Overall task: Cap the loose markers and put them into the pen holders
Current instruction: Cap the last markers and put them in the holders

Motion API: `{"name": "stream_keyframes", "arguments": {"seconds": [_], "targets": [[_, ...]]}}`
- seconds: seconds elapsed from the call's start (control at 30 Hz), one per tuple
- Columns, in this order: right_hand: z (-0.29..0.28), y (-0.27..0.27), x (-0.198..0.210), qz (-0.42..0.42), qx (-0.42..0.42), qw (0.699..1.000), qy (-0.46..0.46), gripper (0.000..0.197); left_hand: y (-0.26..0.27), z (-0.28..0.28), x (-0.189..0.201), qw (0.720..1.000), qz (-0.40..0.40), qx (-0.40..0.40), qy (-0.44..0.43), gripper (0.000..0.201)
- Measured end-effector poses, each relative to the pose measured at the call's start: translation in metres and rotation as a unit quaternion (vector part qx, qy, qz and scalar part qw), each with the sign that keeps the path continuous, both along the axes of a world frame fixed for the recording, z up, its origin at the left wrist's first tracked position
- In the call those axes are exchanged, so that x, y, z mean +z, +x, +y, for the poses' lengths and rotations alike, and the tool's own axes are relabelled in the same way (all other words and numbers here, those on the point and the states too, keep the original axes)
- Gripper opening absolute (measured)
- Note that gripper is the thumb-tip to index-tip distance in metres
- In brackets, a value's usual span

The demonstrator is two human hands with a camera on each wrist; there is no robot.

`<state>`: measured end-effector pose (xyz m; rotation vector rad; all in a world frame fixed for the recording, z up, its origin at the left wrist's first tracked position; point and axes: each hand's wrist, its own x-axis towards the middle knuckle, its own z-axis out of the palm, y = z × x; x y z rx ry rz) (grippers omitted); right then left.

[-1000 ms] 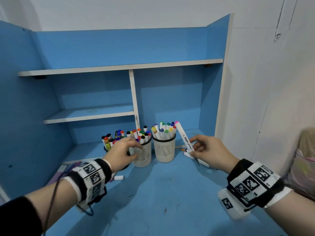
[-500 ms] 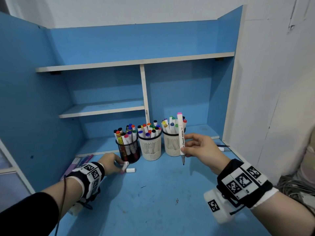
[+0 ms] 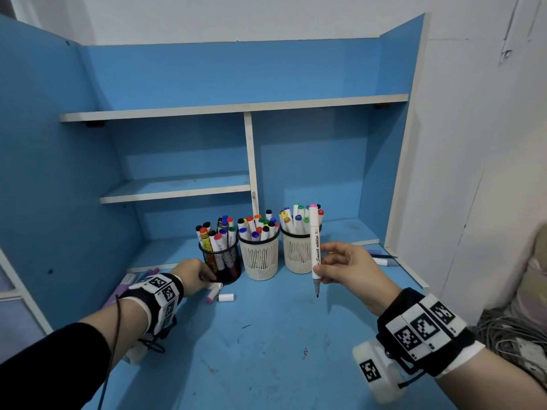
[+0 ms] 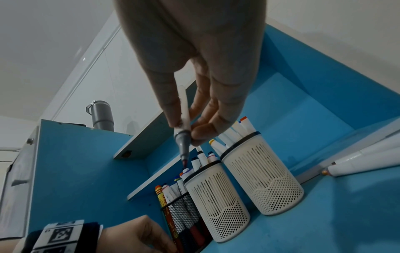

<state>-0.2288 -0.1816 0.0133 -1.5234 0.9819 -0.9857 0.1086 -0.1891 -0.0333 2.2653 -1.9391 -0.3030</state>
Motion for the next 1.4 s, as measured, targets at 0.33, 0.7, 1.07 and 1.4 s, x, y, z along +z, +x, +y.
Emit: {"name": "stream_keyframes", "arguments": {"seconds": [0.33, 0.7, 1.07, 1.4], "targets": [[0.006, -0.003, -0.006, -0.004, -0.003, 1.0, 0.016, 0.033, -0.001, 0.004, 0.001, 0.999, -0.02, 0.025, 0.041, 0.018], [0.018, -0.002, -0.005, -0.009, 0.01, 1.0, 0.024, 0.034, -0.005, 0.018, 0.002, 0.993, -0.013, 0.078, 0.091, 0.032], [0.029, 0.003, 0.001, -0.031, 0.009, 0.999, 0.034, 0.035, -0.006, 0.032, 0.011, 0.992, 0.032, 0.102, 0.06, 0.023], [0.031, 0.013, -0.006, -0.089, -0.014, 0.993, 0.078, 0.041, -0.016, 0.033, 0.012, 0.998, 0.02, 0.028, 0.062, 0.047]]}}
